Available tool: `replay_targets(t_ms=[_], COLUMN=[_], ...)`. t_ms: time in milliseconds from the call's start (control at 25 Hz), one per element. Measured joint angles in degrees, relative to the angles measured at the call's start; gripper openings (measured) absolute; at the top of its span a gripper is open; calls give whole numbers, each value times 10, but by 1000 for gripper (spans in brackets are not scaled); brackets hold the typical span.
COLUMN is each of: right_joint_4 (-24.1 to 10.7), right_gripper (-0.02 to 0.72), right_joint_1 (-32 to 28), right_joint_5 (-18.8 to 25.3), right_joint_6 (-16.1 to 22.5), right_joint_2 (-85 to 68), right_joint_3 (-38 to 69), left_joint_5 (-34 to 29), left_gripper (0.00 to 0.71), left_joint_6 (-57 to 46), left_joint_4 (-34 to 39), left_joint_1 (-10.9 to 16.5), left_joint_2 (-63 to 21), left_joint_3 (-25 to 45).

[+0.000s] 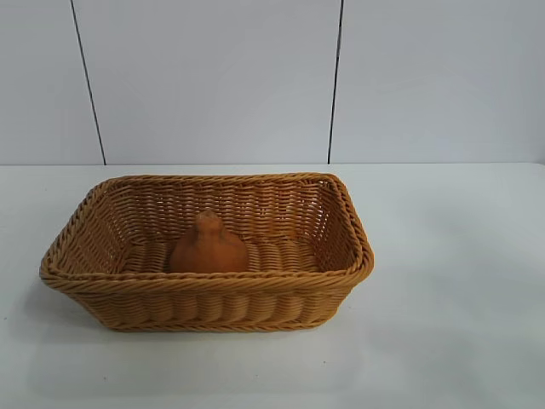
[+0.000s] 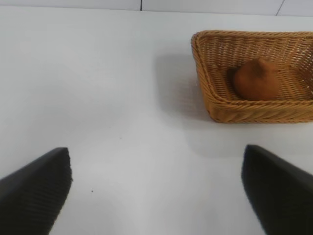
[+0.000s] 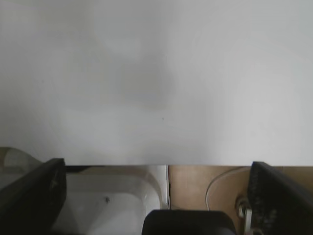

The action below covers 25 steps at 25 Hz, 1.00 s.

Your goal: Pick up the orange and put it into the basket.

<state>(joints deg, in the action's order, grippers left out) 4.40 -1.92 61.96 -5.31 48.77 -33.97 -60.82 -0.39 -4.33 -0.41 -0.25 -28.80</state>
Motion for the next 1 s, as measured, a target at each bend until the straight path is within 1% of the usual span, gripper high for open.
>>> replay_targets(t_ms=[80,120,280,560,840,1000], right_joint_4=[0,0,0,0,1,1], right_gripper=[694,694,694,694,694,694], right_joint_1=[0,0,0,0,0,1], right_joint_5=[-30,-38,-34,-34,-34,-32], right_joint_6=[-2,-2,-2,-2,-3,-3], right_joint_2=[-65,-100,-214,-357,-472,-490], right_joint_3=[27,36,55,56,59,59], left_joint_5=[0,0,0,0,0,0], left_gripper=[673,673,673,673,673,673], left_joint_6=[0,0,0,0,0,0], left_joint_4=[0,0,0,0,0,0], left_joint_1=[0,0,0,0,0,0], left_joint_2=[0,0,0,0,0,0], left_joint_3=[0,0,0,0,0,0])
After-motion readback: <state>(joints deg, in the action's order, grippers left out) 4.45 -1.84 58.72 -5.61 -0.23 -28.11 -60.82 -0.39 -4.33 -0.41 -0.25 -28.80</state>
